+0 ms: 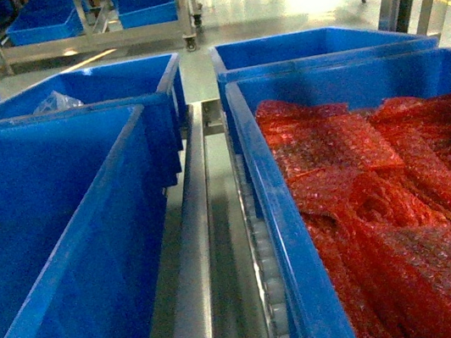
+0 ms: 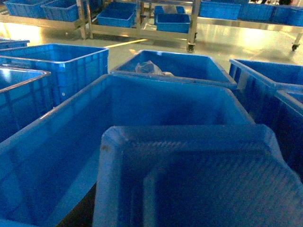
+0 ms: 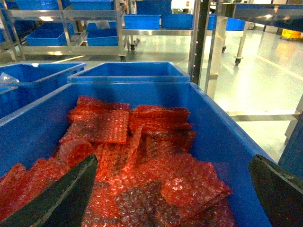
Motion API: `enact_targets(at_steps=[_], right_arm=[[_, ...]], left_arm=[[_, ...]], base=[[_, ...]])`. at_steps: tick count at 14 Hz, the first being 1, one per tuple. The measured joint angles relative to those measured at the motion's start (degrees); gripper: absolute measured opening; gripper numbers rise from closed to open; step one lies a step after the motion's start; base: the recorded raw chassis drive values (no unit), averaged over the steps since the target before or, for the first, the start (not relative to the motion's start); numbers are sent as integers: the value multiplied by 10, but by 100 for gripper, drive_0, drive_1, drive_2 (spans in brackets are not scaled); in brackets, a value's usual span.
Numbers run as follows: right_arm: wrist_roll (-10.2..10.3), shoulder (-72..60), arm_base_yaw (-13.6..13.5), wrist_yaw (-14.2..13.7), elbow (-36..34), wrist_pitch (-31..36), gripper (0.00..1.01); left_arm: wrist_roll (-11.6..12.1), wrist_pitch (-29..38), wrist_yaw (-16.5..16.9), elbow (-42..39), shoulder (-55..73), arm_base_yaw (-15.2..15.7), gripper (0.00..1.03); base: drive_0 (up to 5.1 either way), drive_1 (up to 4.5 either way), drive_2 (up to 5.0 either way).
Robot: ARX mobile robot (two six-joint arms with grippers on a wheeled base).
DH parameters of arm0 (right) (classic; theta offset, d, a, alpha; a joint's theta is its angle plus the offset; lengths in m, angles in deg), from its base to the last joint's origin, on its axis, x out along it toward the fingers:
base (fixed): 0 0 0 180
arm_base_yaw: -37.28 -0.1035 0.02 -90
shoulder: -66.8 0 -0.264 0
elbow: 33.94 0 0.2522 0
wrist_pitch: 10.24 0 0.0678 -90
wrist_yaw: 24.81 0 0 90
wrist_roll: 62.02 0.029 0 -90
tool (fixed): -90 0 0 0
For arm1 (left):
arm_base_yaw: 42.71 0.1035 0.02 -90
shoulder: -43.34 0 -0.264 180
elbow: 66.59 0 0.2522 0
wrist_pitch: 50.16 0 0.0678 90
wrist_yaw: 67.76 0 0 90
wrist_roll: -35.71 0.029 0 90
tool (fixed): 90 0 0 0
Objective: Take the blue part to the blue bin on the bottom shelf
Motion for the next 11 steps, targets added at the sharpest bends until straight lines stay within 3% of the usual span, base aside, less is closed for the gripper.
enact_targets(at_steps=[11], right_arm=[[0, 0, 0, 0, 0, 0, 98]], left_arm=[[0, 0, 0, 0, 0, 0, 43]], base=[[0, 0, 0]])
